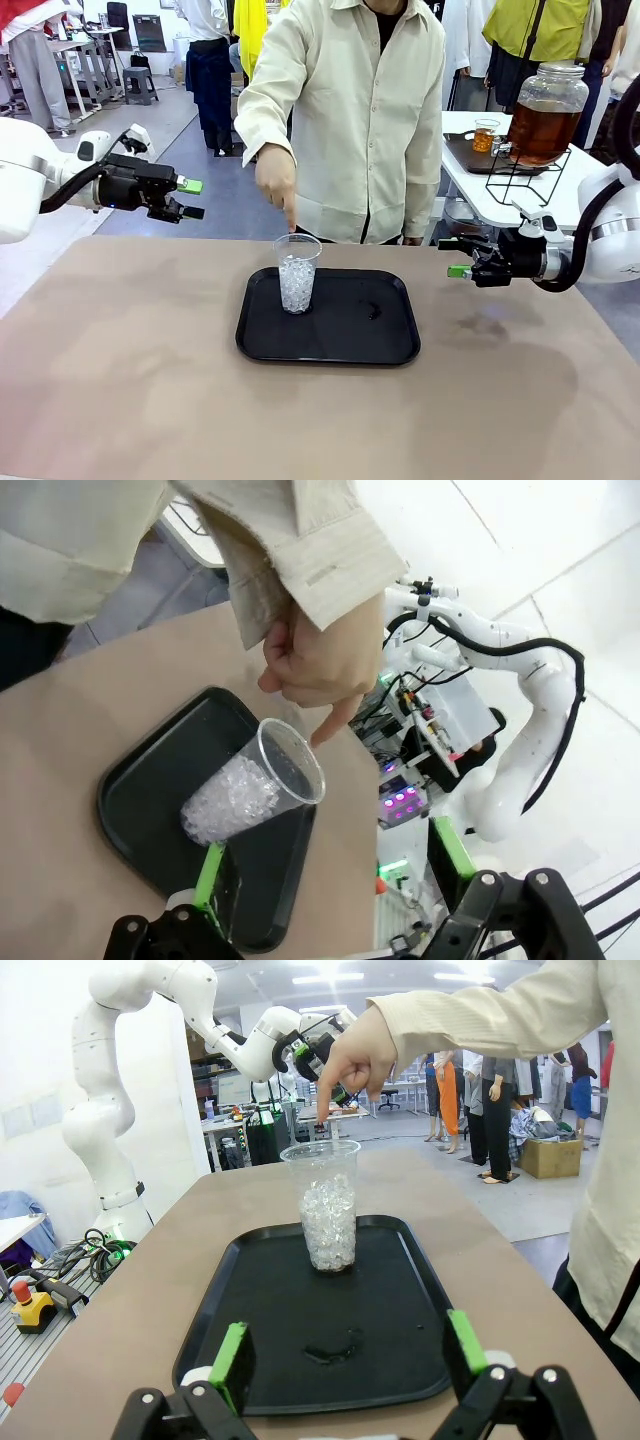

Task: Pour the drink into the iced cup.
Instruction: Pick up the iced cup indicated by the human and present it to them.

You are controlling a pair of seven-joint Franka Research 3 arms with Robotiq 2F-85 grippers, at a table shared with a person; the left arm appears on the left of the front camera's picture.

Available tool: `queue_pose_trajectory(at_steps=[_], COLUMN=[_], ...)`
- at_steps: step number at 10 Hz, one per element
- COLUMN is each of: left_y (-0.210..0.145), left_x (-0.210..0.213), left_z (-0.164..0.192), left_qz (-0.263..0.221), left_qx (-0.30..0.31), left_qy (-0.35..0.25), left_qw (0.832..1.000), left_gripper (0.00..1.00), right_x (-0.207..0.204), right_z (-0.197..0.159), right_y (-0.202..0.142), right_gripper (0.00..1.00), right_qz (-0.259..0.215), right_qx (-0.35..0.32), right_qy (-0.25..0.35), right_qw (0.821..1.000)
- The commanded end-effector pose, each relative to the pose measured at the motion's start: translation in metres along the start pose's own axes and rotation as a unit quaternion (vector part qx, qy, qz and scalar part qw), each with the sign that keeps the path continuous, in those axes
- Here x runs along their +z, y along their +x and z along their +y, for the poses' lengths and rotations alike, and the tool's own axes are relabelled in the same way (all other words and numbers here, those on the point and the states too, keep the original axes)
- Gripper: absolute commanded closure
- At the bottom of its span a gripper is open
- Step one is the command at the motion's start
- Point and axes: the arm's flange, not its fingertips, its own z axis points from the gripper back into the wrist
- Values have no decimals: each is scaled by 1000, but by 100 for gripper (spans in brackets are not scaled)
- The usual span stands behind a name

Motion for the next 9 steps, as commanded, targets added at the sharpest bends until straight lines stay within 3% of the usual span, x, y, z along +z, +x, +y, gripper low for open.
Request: queue_pose_trajectory(at_steps=[1, 3, 5, 8, 9], left_y=[2, 2, -2, -9, -10], left_x=[-3, -7, -14, -27, -27], left_z=[7, 11, 13, 17, 18], left_qz=[0, 11, 31, 14, 28], left_qx=[-148, -269, -348, -408, -393], left_qy=[4, 4, 2, 47, 25], left_qw=[989, 963, 937, 911, 919], left_gripper=[0, 0, 0, 0, 0], right_x=[0, 0, 0, 0, 0], right_z=[0, 0, 0, 0, 0], right_y=[2, 2, 2, 2, 2], right_gripper=[0, 0, 0, 0, 0], right_qz=[0, 0, 0, 0, 0], right_qx=[2, 2, 2, 2, 2], right_qy=[0, 0, 0, 0, 0], right_qw=[1000, 1000, 1000, 1000, 1000])
